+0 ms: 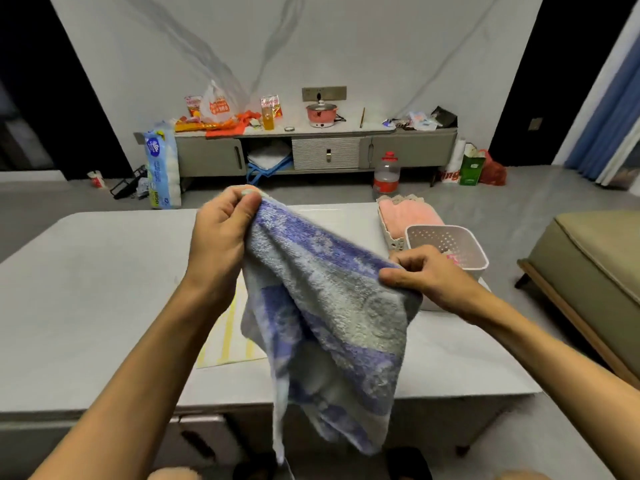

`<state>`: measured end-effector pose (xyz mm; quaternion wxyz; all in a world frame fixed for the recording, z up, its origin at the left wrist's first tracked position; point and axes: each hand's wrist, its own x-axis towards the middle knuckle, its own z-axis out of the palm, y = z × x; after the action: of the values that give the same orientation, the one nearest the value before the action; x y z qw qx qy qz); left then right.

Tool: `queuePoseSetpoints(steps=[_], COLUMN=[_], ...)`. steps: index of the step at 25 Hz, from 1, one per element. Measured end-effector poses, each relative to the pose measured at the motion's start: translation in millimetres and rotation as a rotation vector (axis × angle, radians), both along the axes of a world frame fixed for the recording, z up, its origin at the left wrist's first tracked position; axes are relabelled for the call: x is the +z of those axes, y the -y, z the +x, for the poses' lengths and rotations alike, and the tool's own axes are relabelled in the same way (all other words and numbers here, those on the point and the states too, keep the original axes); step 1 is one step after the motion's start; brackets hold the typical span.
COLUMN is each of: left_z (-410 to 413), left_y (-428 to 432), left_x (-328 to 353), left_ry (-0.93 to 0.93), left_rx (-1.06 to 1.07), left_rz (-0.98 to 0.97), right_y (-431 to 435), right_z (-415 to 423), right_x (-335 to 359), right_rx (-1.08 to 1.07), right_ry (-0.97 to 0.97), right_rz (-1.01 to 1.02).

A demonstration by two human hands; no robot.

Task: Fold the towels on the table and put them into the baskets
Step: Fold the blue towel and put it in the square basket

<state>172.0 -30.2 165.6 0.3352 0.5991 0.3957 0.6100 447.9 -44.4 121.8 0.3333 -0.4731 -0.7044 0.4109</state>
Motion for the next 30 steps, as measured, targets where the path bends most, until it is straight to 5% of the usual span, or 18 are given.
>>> queuePoseSetpoints(steps=[5, 8, 11, 14, 19, 22, 27, 30], left_z=[-31.9, -42.5, -46.8, -45.9, -35.0, -31.2, -49.6, -60.8], left_y=[20.7, 28.9, 33.0, 35.5, 34.3, 32.9, 24.4, 17.5], left_x=[38.1, 35.0, 28.4, 29.5, 38.5, 42.4, 45.5, 38.0], left_ry=[-0.187, -0.365, -0.38, -0.443, -0.468, -0.483, -0.53, -0.531], left_rx=[0.275, 0.419, 0.476, 0.505, 0.507, 0.526, 0.628, 0.691], left_rz=[0.092, 0.134, 0.11, 0.111, 0.101, 0.101, 0.027, -0.059], right_y=[33.6, 48.9, 47.5, 37.4, 32.9, 36.4, 52.2, 61.4], right_z=[26.6, 27.7, 27.8, 29.6, 30.4, 32.2, 34.5, 23.0], right_x=[36.0, 64.5, 79.1, 91.2, 107.1, 97.5, 95.3, 106.4], right_rx=[-0.118, -0.254, -0.416, -0.598, -0.754, -0.687, -0.243, -0.047], right_ry=[0.485, 0.751, 0.721, 0.651, 0.89, 0.93, 0.56, 0.742], right_rz=[0.123, 0.455, 0.659, 0.522, 0.276, 0.216, 0.226, 0.453])
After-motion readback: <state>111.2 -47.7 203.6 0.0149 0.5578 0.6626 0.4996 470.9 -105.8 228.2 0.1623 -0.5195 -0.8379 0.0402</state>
